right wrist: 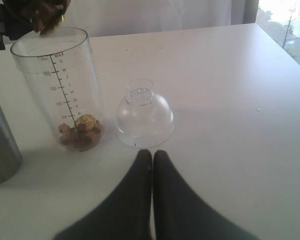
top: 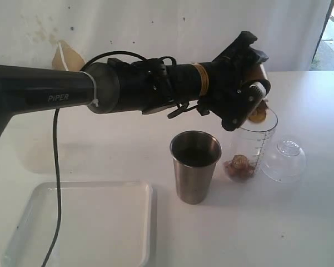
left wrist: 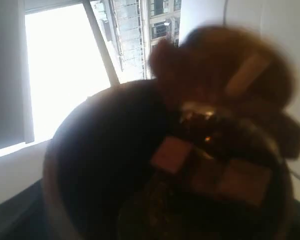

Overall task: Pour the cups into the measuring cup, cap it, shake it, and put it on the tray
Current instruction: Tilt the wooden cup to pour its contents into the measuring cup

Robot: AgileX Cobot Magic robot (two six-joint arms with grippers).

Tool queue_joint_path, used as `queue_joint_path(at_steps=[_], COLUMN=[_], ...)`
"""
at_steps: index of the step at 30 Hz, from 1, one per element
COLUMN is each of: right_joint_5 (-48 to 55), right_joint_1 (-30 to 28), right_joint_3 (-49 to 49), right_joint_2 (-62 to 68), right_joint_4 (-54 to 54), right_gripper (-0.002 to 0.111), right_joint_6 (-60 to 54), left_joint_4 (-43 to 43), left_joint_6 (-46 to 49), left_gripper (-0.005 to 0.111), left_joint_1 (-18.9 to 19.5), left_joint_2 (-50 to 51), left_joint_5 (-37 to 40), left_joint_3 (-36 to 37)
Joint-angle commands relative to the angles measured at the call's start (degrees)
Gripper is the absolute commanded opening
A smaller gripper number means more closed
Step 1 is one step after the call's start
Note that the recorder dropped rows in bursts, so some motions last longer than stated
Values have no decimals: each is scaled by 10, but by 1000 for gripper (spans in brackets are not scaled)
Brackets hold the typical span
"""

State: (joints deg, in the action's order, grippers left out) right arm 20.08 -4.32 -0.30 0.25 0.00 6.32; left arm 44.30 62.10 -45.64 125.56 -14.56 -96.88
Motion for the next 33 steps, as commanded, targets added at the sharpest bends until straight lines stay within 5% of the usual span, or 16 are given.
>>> queue_joint_path(at_steps=[1,16,33], right_joint_5=[0,0,0], right_joint_1=[-2,-2,-2], right_joint_3=[3,3,3], right_joint_2=[-3,-3,-3], right_joint_4=[0,0,0], right_gripper=[0,0,0], right_joint_6=[0,0,0], left_joint_4=[-2,-2,-5], left_joint_6=[50,189,208], left_gripper=[0,0,0], left_joint_1=[-1,-16,-19], left_joint_2=[-2,-2,-2], left_joint_5=[-1,5,9], left_joint_3=[-4,-4,-4])
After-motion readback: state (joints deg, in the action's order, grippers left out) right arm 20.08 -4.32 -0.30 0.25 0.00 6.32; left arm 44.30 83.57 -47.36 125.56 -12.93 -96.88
